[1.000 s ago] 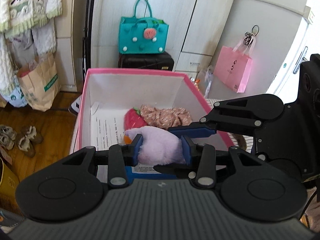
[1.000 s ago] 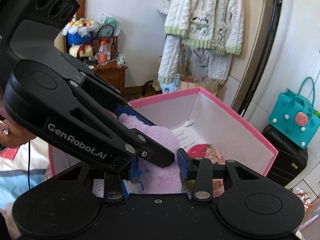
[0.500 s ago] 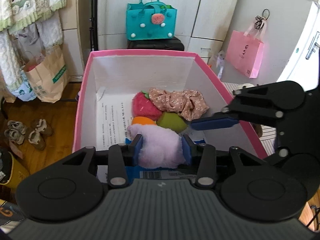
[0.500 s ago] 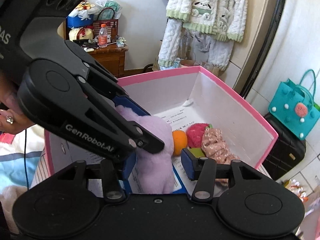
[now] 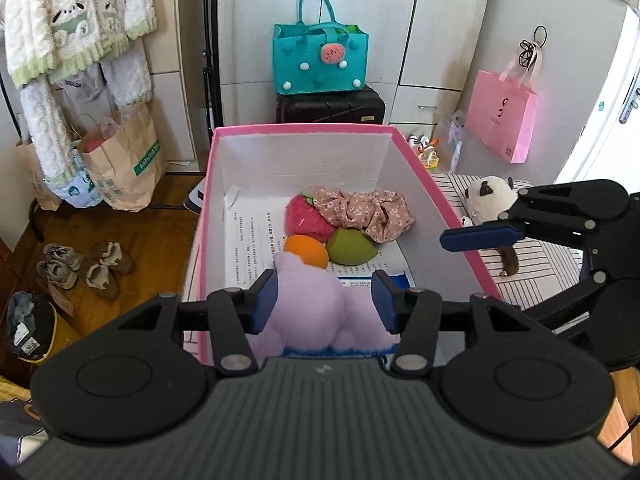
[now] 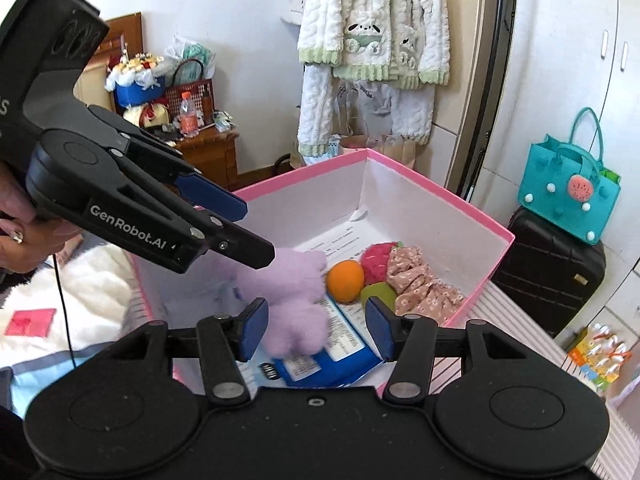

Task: Organize soft objects
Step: 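Lower the lilac plush into the box and open both tools, then withdraw both tools toward the white-and-brown cat plush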

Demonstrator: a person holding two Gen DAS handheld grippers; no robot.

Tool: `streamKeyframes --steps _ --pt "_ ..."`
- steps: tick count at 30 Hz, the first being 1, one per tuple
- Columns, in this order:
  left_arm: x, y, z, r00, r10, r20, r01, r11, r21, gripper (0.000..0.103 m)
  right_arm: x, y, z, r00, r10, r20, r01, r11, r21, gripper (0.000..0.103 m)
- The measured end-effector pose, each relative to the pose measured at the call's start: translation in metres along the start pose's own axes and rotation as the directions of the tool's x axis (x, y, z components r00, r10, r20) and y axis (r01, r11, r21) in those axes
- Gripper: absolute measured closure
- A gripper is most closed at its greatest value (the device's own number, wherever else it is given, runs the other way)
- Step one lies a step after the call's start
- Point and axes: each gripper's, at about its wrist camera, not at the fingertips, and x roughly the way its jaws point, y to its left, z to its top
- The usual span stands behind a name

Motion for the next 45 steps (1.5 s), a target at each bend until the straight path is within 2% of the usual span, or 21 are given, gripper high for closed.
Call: streamKeyframes --steps 2,8,12,16,23,29,37,43,45 --pt "-0.007 -0.003 -0.001 1.000 0.008 -0.002 -0.008 1.000 0.006 0.047 -0.006 0.003 -0.001 1.000 -0.002 -0.005 0.002 1.000 0.013 0.044" --pt "-0.029 -0.017 -0.003 0.999 0.010 -0.036 -0.008 0.998 0.054 0.047 -0.040 0.011 -0.001 0.999 -0.026 0.028 0.025 0.999 0.037 0.044" --pt "-0.055 -0.029 -0.004 1.000 0.028 0.004 -0.028 0.995 0.092 0.043 -0.063 0.017 -0.003 0.998 -0.019 0.060 0.015 0.998 0.068 0.044" --pt "-0.078 -0.041 -0.007 0.999 0.010 0.039 -0.015 0.992 0.124 0.043 -0.080 0.023 -0.006 0.997 0.001 0.074 -0.007 0.997 0.076 0.044" --pt "-0.099 -0.062 -0.015 0.998 -0.022 0.054 0.013 0.985 0.173 0.042 -0.107 0.026 -0.020 0.996 -0.038 0.087 0.032 0.996 0.079 0.043" --pt "-0.104 -0.069 -0.022 0.998 -0.064 0.012 0.061 0.982 0.177 0.041 -0.133 0.029 -0.037 0.992 -0.061 0.113 0.052 0.995 0.084 0.042" --pt "-0.105 -0.090 -0.039 0.993 -0.115 -0.001 0.113 0.975 0.193 0.039 -0.159 0.032 -0.071 0.986 -0.097 0.134 0.085 0.992 0.094 0.041" --pt "-0.089 -0.103 -0.049 0.978 -0.202 -0.049 0.207 0.967 0.146 0.039 -0.167 0.025 -0.105 0.977 -0.167 0.136 0.147 0.978 0.145 0.041" --pt "-0.084 -0.112 -0.052 0.974 -0.218 -0.055 0.224 0.961 0.162 0.039 -0.168 0.021 -0.116 0.976 -0.177 0.127 0.155 0.974 0.164 0.041"
